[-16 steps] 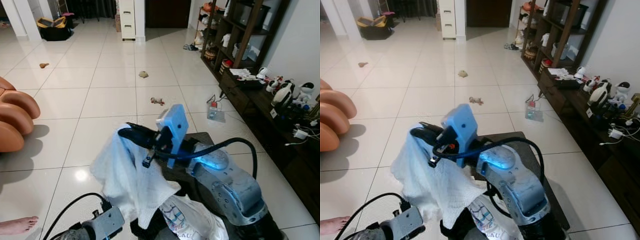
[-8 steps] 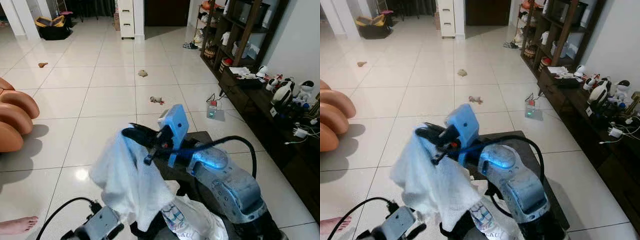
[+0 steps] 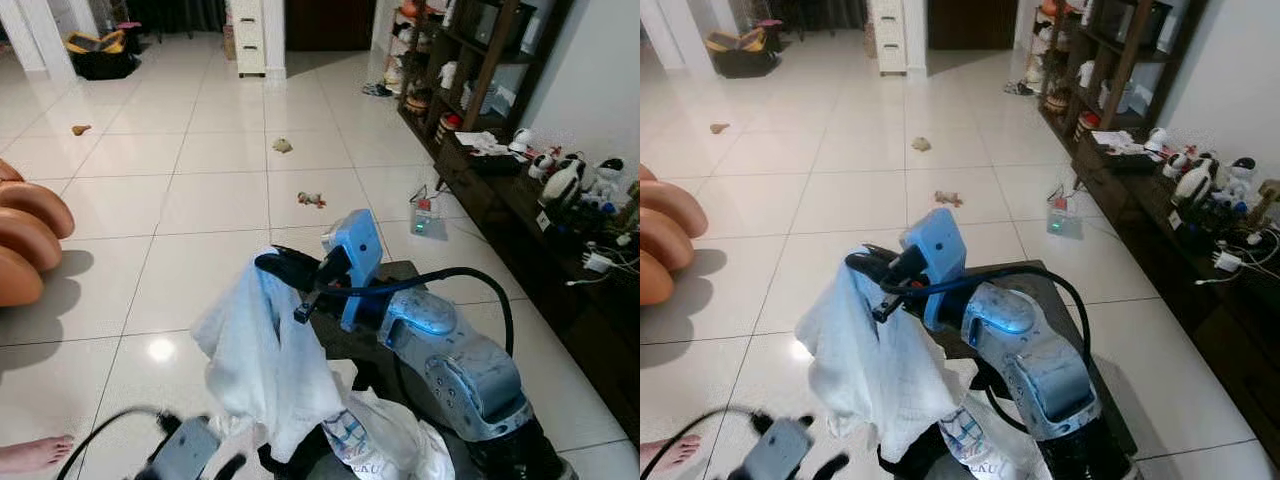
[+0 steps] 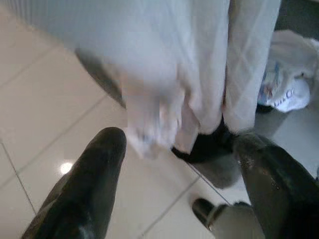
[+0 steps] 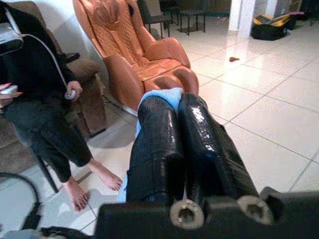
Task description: Hang hanger
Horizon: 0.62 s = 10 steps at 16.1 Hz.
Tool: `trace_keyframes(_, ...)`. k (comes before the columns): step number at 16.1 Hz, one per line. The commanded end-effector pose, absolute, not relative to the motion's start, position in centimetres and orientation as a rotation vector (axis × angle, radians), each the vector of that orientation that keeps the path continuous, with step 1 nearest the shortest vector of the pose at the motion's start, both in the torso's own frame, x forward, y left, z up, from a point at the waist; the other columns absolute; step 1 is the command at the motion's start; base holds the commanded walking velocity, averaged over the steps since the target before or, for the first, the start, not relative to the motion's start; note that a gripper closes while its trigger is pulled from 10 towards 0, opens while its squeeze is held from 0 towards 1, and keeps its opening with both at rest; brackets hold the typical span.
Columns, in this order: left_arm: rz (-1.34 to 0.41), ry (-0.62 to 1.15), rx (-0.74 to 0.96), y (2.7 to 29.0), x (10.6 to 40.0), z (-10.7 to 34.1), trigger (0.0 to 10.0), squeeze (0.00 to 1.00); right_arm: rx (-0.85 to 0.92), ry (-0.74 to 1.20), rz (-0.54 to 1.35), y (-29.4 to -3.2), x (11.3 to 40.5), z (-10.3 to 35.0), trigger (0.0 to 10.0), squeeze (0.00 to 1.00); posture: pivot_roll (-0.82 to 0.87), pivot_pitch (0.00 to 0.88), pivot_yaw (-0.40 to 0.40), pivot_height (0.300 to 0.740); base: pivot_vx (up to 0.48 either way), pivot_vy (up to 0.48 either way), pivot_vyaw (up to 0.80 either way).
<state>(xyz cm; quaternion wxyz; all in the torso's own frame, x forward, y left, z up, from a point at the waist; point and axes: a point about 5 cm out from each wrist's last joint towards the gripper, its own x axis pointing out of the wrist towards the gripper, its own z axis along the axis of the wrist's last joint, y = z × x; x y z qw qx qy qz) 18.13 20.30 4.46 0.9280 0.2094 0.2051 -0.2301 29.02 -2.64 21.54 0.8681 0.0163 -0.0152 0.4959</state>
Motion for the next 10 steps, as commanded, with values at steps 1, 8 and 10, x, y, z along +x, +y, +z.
trace_keyframes(1, -0.422, 0.396, 0.409, 20.7, 18.2, 5.0, 10.0, 1.0, 0.029, -0.075, 1.014, -2.9, 29.4, 22.4, 10.0, 0.0, 0.13, 0.08, -0.051, 0.74, 0.0, 0.0, 0.0)
trace_keyframes(8, -0.232, 0.447, 0.391, 22.9, 18.3, 3.9, 10.0, 0.0, 0.042, -0.029, 0.872, -4.3, 31.4, 22.4, 10.0, 0.0, 0.14, 0.091, -0.057, 0.74, 0.0, 0.0, 0.0)
trace_keyframes(10, -0.157, 0.382, 0.308, 23.2, 20.0, 4.5, 10.0, 0.0, 0.004, -0.025, 0.918, -4.5, 31.1, 22.4, 10.0, 0.0, 0.13, 0.092, -0.059, 0.74, 0.0, 0.0, 0.0)
